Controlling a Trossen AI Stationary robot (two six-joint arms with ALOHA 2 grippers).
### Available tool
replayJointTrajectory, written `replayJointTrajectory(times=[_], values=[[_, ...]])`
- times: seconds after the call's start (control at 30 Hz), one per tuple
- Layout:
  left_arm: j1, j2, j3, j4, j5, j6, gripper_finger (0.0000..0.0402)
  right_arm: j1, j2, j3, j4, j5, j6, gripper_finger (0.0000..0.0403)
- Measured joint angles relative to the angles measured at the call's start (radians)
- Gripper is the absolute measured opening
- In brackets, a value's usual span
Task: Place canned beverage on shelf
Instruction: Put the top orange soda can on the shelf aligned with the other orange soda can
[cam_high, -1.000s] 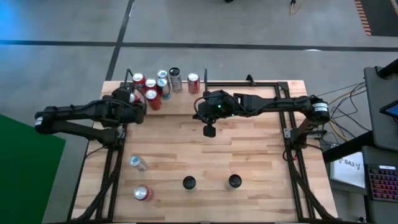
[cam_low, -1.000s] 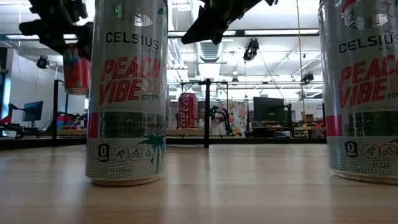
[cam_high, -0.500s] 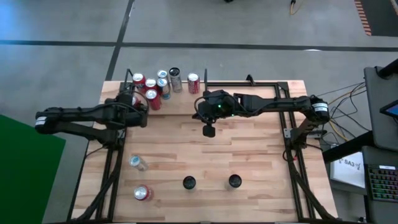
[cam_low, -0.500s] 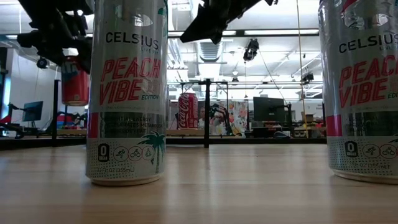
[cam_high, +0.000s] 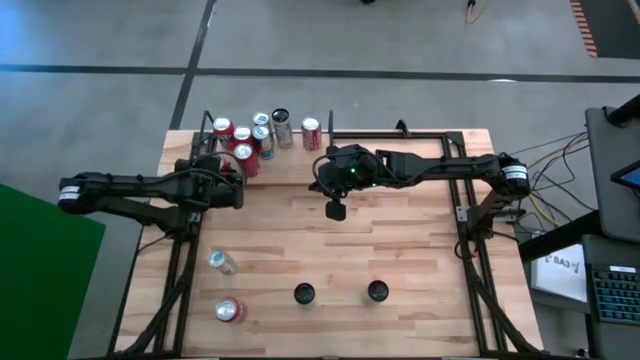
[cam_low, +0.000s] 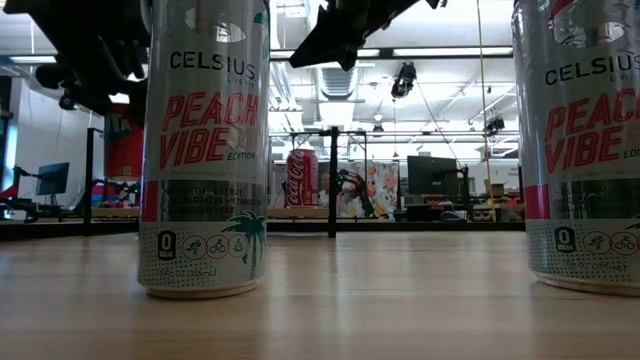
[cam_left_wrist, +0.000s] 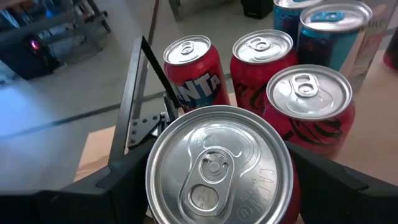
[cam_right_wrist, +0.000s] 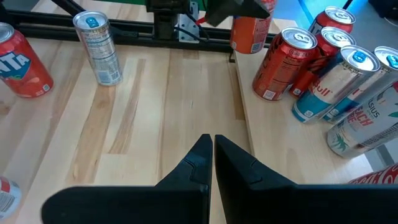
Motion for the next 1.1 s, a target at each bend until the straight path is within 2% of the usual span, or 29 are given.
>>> replayJointTrajectory(times=[0.5, 1.1], values=[[0.013, 0.033, -0.061, 0.062, -0.024, -0.015, 0.0296, 0.000, 0.000, 0.000, 0.000, 0.000, 0.012, 0.0009], [0.019, 0.082, -0.074, 0.092, -0.048, -0.036, 0.0296, 0.000, 0.000, 0.000, 0.000, 0.000, 0.021, 0.0009]])
